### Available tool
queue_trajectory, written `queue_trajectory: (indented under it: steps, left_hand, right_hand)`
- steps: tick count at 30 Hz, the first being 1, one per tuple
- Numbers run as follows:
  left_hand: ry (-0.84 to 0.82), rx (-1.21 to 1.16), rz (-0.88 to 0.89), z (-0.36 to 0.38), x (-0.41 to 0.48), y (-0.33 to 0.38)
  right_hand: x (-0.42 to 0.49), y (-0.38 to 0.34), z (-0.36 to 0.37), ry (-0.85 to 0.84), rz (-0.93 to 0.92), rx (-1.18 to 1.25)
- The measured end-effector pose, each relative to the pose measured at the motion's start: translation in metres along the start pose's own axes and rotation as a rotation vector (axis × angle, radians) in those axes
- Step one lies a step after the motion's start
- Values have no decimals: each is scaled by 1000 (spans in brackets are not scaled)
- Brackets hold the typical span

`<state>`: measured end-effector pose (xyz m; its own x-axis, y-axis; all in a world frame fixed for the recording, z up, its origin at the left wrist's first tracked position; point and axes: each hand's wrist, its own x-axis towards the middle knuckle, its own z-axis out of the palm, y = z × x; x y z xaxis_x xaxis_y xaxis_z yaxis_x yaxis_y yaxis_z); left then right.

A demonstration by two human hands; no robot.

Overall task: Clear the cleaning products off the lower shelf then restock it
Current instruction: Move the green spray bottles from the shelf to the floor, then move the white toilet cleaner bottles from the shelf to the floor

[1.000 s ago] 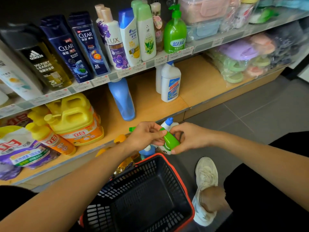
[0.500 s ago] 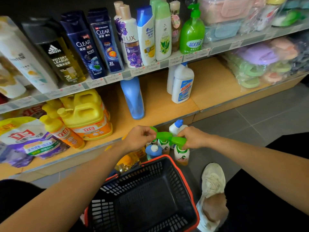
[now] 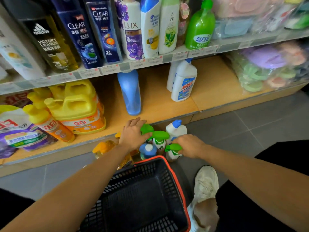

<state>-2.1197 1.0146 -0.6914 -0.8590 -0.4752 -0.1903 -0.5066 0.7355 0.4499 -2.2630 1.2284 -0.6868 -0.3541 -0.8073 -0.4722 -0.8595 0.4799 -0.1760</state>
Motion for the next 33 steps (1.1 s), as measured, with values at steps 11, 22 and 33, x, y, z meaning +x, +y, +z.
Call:
queue_trajectory:
  steps: [11, 22, 33]
  left_hand:
    - [75, -33, -49, 40, 30, -10]
    - [63, -58, -38, 37, 29, -12]
    - [64, -70, -8, 38, 27, -12]
  right_hand:
    - [56, 56, -133, 735, 388, 819]
    - [95, 61, -148, 762, 277, 920]
    - [111, 54, -130, 738, 339, 690]
